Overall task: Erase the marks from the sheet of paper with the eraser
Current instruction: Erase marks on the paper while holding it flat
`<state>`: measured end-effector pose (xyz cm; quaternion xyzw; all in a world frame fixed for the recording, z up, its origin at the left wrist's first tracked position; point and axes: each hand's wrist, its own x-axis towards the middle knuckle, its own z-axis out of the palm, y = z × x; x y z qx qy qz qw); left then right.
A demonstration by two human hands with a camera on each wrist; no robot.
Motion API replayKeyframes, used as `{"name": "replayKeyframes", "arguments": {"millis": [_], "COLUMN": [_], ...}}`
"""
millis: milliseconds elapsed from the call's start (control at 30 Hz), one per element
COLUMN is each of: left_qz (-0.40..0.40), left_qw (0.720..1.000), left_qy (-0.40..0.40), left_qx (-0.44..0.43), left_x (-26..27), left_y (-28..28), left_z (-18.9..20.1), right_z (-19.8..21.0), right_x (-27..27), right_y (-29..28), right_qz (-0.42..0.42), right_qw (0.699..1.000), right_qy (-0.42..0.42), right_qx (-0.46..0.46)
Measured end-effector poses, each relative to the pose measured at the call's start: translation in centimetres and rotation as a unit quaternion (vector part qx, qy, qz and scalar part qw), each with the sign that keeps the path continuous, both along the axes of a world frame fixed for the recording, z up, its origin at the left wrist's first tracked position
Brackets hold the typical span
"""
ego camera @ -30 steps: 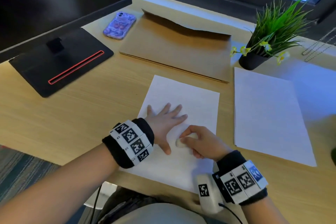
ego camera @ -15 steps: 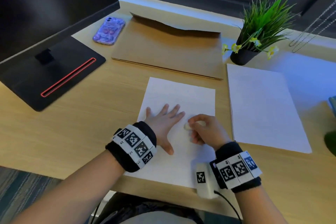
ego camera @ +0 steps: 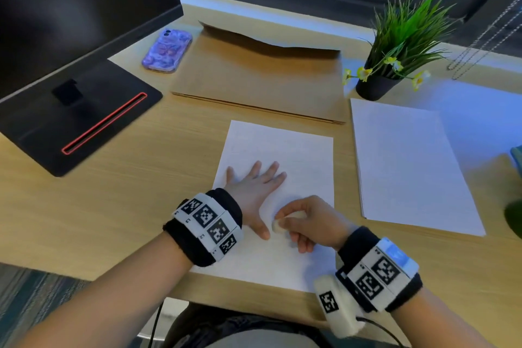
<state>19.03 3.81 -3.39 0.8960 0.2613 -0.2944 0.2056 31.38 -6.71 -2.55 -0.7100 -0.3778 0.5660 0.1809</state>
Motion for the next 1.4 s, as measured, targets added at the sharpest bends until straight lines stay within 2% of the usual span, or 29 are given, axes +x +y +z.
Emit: {"name": "replayKeyframes", "arguments": {"millis": [67, 167, 200, 233, 333, 367, 400, 500, 567, 667, 700, 733, 833, 867, 933, 1033, 1067, 1200, 1233, 1367, 1400], "left_qz": [0.0, 0.003, 0.006, 0.005, 0.003, 0.003, 0.002, 0.007, 0.013, 0.012, 0.009, 0.008, 0.013, 0.015, 0.017, 0.015, 0.015, 0.013, 0.013, 0.008, 0.004], "left_qw": [1.0, 1.0, 1.0, 1.0, 1.0, 1.0, 1.0, 1.0, 0.999, 0.999, 0.999, 0.999, 0.999, 0.999, 0.999, 0.999, 0.999, 0.999, 0.999, 0.999, 0.999], "left_qy": [0.001, -0.003, -0.005, -0.006, -0.003, -0.002, -0.004, -0.017, -0.029, -0.034, -0.033, -0.032, -0.038, -0.041, -0.043, -0.043, -0.042, -0.038, -0.038, -0.036, -0.035], "left_qx": [-0.002, -0.004, -0.003, -0.002, -0.003, -0.003, -0.002, -0.004, -0.009, -0.018, -0.018, -0.019, -0.028, -0.03, -0.028, -0.024, -0.023, -0.021, -0.02, -0.015, -0.012], "left_x": [0.0, 0.0, 0.0, 0.0, 0.0, 0.0, 0.0, 0.0, -0.1, -0.2, -0.2, -0.2, -0.3, -0.3, -0.3, -0.3, -0.3, -0.3, -0.2, -0.3, -0.3], "left_y": [0.0, 0.0, 0.0, 0.0, 0.0, 0.0, 0.0, -0.1, 0.0, 0.2, 0.3, 0.4, 0.5, 0.5, 0.5, 0.5, 0.5, 0.4, 0.4, 0.4, 0.4], "left_z": [0.0, 0.0, 0.0, 0.0, 0.1, 0.1, 0.1, 0.2, 0.1, 0.0, 0.0, 0.0, 0.0, 0.0, 0.0, -0.1, -0.2, -0.1, -0.1, 0.1, 0.1], "right_z": [0.0, -0.2, -0.2, -0.3, -0.1, -0.1, -0.2, -0.6, -0.7, -0.3, -0.3, -0.3, -0.6, -0.5, -0.3, 0.4, 0.4, -0.1, -0.1, 0.2, 0.2], "right_x": [0.5, 1.3, 1.1, 0.7, -0.7, -0.6, -0.3, 0.5, 0.2, -1.0, -1.0, -0.7, 0.5, 0.6, 0.1, -0.6, -0.3, 1.6, 1.5, -0.3, -0.3], "right_y": [0.4, 1.2, 1.1, 0.7, -0.4, -0.4, -0.1, 1.0, 0.9, -0.3, -0.4, -0.3, 0.7, 0.9, 0.4, -0.4, -0.2, 1.4, 1.4, 0.0, 0.0], "right_qz": [-0.011, -0.143, -0.153, -0.136, -0.002, 0.009, -0.008, -0.127, -0.13, 0.005, 0.022, 0.007, -0.132, -0.149, -0.111, 0.006, 0.008, -0.173, -0.182, -0.031, -0.022], "right_qw": [1.0, 0.986, 0.984, 0.986, 1.0, 1.0, 1.0, 0.989, 0.987, 1.0, 1.0, 1.0, 0.988, 0.985, 0.989, 0.999, 0.999, 0.98, 0.978, 0.999, 1.0], "right_qy": [0.01, -0.028, -0.036, -0.037, -0.006, -0.003, -0.009, -0.036, -0.041, -0.018, -0.006, -0.004, -0.035, -0.046, -0.055, -0.029, -0.026, -0.056, -0.054, 0.007, 0.01], "right_qx": [0.004, 0.076, 0.089, 0.087, 0.028, 0.022, 0.029, 0.072, 0.08, 0.022, 0.013, 0.018, 0.065, 0.078, 0.08, 0.029, 0.024, 0.084, 0.089, -0.002, -0.006]}}
